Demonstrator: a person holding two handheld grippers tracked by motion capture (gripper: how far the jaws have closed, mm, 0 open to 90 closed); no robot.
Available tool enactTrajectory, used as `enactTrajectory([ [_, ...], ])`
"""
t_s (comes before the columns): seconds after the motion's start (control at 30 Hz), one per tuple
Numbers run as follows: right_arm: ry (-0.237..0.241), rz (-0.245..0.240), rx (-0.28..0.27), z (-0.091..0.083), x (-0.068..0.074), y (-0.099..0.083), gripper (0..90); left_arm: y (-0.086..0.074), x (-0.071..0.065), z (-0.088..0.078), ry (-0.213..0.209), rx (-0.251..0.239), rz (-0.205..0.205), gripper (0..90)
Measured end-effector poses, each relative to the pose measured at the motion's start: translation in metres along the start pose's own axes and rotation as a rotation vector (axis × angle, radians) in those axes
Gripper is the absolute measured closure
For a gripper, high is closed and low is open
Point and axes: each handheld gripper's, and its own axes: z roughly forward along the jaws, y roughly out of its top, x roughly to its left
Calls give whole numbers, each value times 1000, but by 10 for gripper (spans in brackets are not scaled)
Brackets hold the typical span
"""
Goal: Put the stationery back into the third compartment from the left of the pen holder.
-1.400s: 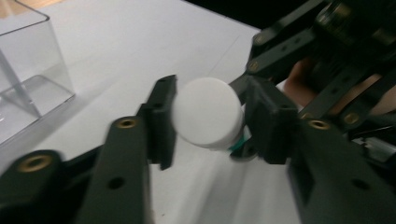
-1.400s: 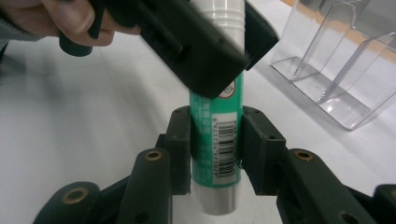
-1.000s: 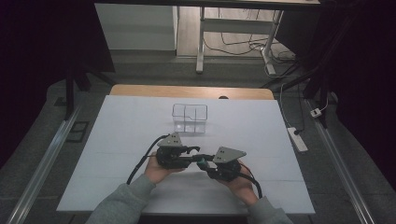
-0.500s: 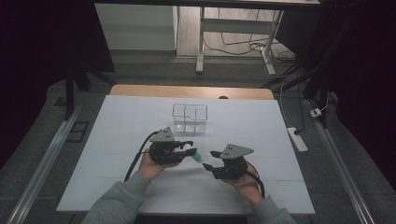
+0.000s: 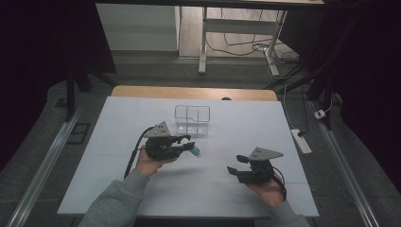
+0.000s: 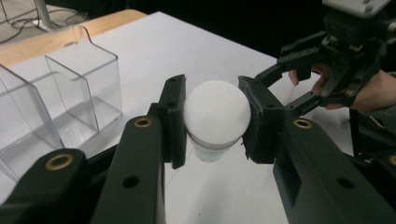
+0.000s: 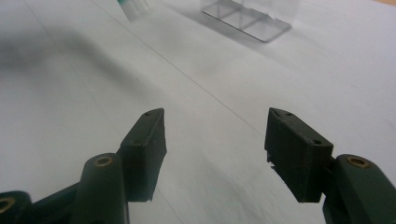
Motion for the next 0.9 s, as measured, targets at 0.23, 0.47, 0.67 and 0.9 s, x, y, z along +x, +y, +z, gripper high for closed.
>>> enactTrajectory([
  [0.23,-39,29,21,-15,-10,-15,371,9,3,1,9,-2,9,638],
  [0.47,-55,16,41,-19,-10,-21,360,30,10,-1,40,-12,33,638],
  [0.67,-69,16,50,-21,-11,-23,350,54,22,1,78,-19,30,637],
  [0.9,-67,22,46,-23,-15,-23,351,78,38,18,129,-1,33,638],
])
